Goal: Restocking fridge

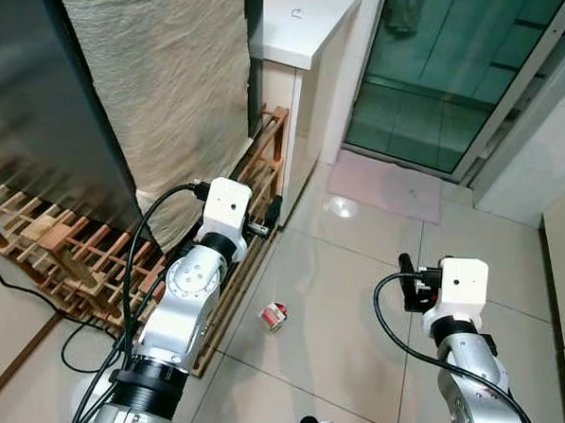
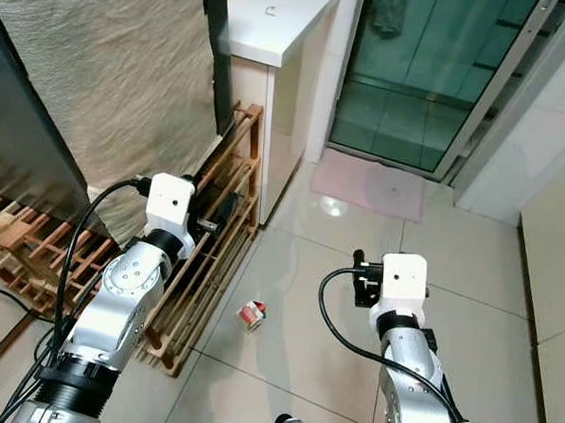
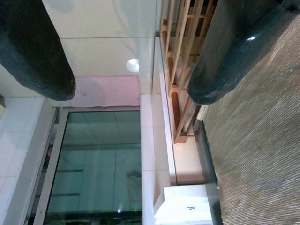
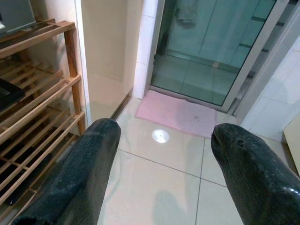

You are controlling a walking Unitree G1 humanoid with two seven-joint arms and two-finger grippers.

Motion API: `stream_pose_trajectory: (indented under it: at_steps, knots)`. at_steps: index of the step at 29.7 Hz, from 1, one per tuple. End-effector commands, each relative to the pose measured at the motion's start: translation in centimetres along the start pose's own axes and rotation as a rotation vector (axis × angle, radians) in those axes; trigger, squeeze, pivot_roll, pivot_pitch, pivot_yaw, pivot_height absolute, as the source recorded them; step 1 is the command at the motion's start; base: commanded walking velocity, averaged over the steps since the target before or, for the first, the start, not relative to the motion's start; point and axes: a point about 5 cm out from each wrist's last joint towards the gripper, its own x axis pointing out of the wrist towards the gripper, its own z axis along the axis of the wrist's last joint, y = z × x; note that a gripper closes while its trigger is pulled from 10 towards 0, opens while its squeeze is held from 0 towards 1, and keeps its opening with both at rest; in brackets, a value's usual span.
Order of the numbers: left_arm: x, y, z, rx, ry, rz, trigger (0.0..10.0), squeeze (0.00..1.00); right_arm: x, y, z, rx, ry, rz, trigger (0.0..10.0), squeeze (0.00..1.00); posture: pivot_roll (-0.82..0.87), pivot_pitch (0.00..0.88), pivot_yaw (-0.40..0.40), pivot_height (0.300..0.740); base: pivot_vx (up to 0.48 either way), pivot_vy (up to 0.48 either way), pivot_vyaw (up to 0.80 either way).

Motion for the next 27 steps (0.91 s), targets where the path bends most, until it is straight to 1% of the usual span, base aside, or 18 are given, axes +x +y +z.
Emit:
stream_pose_trajectory:
  at_steps: [1, 6, 10, 11, 13, 14, 15, 19, 23, 24, 27]
  knots:
    - [0.4, -0.3, 0.4, 0.007, -0.014, -0.023, 10.0, 0.0, 0.2, -0.5, 0.1, -0.002, -0.01, -0.021, 10.0, 0.0, 0.05, 0.002, -0.007, 0.74, 0.0, 0.0, -0.63]
    - [0.4, -0.2, 0.5, 0.003, -0.019, -0.021, 10.0, 0.0, 0.3, -0.6, 0.0, -0.005, -0.006, -0.025, 10.0, 0.0, 0.05, 0.0, -0.008, 0.74, 0.0, 0.0, -0.63]
    - [0.5, 0.2, 0.9, -0.003, -0.031, -0.013, 10.0, 0.0, 0.5, -0.6, -0.1, -0.019, 0.004, -0.02, 10.0, 0.0, 0.05, 0.0, -0.011, 0.74, 0.0, 0.0, -0.59]
    - [0.7, 0.7, 1.3, 0.011, -0.03, -0.005, 10.0, 0.0, 0.5, -0.5, -0.1, -0.018, 0.0, -0.016, 10.0, 0.0, 0.06, 0.0, -0.013, 0.74, 0.0, 0.0, 0.0]
    - [0.8, 1.0, 1.5, 0.019, -0.028, -0.001, 10.0, 0.0, 0.5, -0.5, -0.1, -0.019, -0.002, -0.015, 10.0, 0.0, 0.06, 0.0, -0.013, 0.74, 0.0, 0.0, 0.0]
    - [1.0, 1.6, 2.1, 0.028, -0.033, 0.012, 10.0, 0.0, 0.6, -0.5, -0.1, -0.021, -0.001, -0.015, 10.0, 0.0, 0.06, 0.0, -0.014, 0.74, 0.0, 0.0, 0.0]
    - [1.0, 1.6, 2.1, 0.028, -0.033, 0.012, 10.0, 0.0, 0.6, -0.5, -0.1, -0.021, -0.001, -0.015, 10.0, 0.0, 0.06, 0.0, -0.014, 0.74, 0.0, 0.0, 0.0]
    - [1.0, 2.5, 2.8, 0.04, -0.042, 0.029, 10.0, 0.0, 0.8, -0.6, -0.3, -0.012, 0.01, -0.019, 10.0, 0.0, 0.07, 0.002, -0.015, 0.74, 0.0, 0.0, 0.0]
    - [0.2, 2.7, 1.7, 0.039, -0.006, 0.024, 10.0, 0.0, 0.9, -0.7, -0.3, 0.0, 0.013, -0.024, 10.0, 0.0, 0.07, 0.006, -0.013, 0.74, 0.0, 0.0, 0.0]
    - [0.2, 2.7, 1.7, 0.039, -0.006, 0.024, 10.0, 0.0, 0.9, -0.7, -0.3, 0.0, 0.013, -0.024, 10.0, 0.0, 0.07, 0.006, -0.013, 0.74, 0.0, 0.0, 0.0]
    - [-1.3, 3.3, 0.7, 0.038, 0.031, 0.017, 10.0, 0.0, 0.9, -0.8, -0.5, 0.0, 0.015, -0.024, 10.0, 0.0, 0.07, 0.01, -0.015, 0.74, 0.0, 0.0, 0.0]
